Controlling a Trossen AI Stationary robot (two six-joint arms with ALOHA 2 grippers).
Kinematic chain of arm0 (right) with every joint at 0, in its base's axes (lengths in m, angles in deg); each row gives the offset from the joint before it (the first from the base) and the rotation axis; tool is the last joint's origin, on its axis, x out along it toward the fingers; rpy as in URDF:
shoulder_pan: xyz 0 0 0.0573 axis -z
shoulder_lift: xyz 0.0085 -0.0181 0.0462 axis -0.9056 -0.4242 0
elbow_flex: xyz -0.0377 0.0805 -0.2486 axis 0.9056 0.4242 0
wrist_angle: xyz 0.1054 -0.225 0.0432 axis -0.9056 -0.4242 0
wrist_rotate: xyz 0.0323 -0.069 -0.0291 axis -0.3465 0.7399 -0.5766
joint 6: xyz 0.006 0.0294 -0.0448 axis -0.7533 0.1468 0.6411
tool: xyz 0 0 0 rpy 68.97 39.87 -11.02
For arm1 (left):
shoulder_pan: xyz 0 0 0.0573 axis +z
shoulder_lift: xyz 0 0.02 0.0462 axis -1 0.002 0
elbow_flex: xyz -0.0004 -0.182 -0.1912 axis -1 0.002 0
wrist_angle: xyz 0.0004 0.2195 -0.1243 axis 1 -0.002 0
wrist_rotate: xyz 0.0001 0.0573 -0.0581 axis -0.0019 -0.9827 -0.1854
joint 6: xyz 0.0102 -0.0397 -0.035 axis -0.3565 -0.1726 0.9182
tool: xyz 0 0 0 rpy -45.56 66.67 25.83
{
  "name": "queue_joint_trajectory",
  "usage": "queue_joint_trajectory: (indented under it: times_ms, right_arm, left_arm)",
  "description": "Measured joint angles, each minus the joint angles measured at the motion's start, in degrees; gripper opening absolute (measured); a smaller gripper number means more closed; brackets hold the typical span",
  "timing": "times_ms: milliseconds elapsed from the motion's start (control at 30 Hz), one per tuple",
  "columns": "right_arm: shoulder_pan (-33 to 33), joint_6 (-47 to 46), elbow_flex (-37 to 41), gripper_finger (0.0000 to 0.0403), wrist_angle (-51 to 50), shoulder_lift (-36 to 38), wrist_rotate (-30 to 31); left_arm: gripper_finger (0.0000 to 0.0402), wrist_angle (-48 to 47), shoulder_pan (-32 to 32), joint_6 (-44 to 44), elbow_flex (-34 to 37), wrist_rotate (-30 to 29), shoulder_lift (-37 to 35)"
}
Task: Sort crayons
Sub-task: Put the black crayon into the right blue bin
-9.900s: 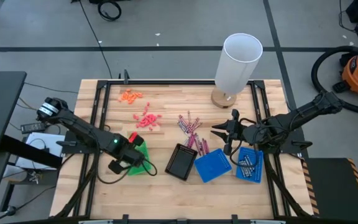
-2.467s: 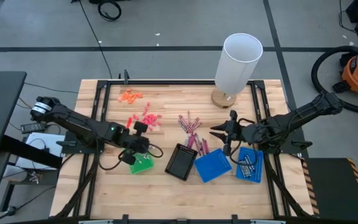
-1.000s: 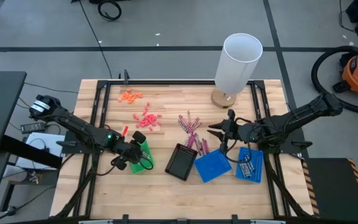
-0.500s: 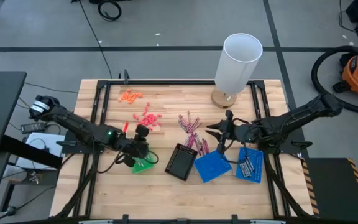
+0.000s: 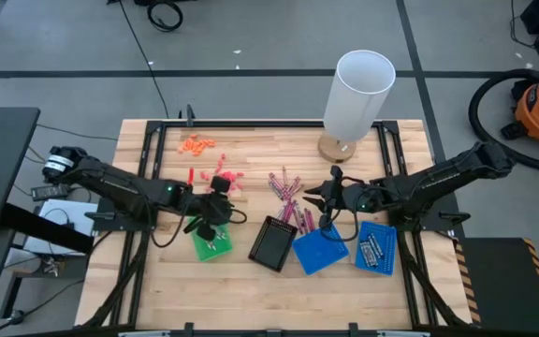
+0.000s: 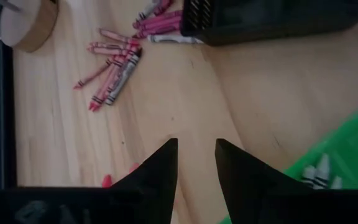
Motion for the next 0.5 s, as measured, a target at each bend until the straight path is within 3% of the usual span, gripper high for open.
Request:
queue_joint_trajectory:
  times_ms: [500]
  right_arm:
    - [2.4,0.7,0.0,0.0092,0.0,0.0,-1.2]
  left_arm:
    - [0.0119,8.1,6.7,-6.2,0.0,4.3,2.1]
